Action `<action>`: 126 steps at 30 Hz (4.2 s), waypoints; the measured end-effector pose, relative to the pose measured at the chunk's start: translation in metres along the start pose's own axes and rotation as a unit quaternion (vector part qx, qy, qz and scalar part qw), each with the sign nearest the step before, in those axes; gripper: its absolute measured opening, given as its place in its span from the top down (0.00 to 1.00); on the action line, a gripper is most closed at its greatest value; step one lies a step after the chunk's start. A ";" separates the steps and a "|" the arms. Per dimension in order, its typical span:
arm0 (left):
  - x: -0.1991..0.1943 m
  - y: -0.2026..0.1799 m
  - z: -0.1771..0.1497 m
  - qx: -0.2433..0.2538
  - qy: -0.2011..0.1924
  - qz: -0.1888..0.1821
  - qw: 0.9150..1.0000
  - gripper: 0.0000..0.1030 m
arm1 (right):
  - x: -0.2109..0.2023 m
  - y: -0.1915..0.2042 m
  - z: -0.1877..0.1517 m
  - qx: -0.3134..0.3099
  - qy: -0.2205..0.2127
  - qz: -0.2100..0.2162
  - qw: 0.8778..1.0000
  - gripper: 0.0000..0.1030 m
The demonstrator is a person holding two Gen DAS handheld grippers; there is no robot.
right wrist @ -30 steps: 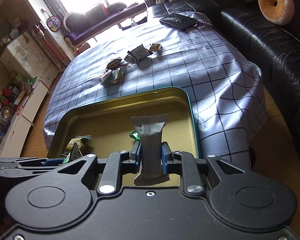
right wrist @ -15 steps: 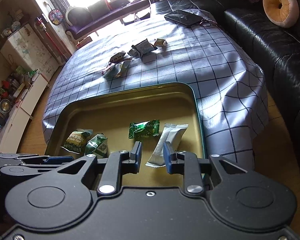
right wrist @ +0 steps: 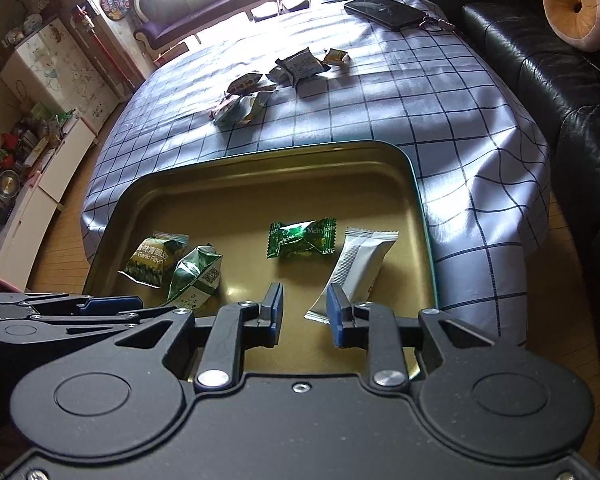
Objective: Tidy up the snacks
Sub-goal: 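Move both open tools from the tray back to the snack pile, then lower the left tool onto the red packet and close on it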
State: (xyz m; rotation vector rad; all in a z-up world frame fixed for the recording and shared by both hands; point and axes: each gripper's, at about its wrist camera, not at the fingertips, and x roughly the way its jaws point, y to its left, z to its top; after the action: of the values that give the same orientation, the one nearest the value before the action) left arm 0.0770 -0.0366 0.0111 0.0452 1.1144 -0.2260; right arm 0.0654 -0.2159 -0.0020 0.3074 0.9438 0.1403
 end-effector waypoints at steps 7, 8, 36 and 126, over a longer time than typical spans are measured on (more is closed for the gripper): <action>0.000 0.009 0.001 -0.010 0.004 0.006 1.000 0.59 | 0.005 0.005 0.004 -0.011 0.013 -0.011 1.000 0.65; 0.000 0.010 0.002 -0.011 0.006 0.007 1.000 0.59 | 0.006 0.006 0.005 -0.013 0.017 -0.013 1.000 0.65; 0.002 0.027 0.021 -0.037 0.029 0.019 0.999 0.59 | 0.021 0.014 0.023 -0.031 0.072 -0.035 0.996 0.65; 0.121 0.050 0.232 -0.064 -0.023 -0.004 0.998 0.55 | 0.099 0.000 0.145 0.001 -0.036 -0.030 0.999 0.65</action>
State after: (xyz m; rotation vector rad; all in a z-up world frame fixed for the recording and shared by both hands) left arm 0.3431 -0.0416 0.0013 -0.0783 1.0820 -0.1624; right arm 0.2407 -0.2201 0.0010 0.2846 0.8817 0.0722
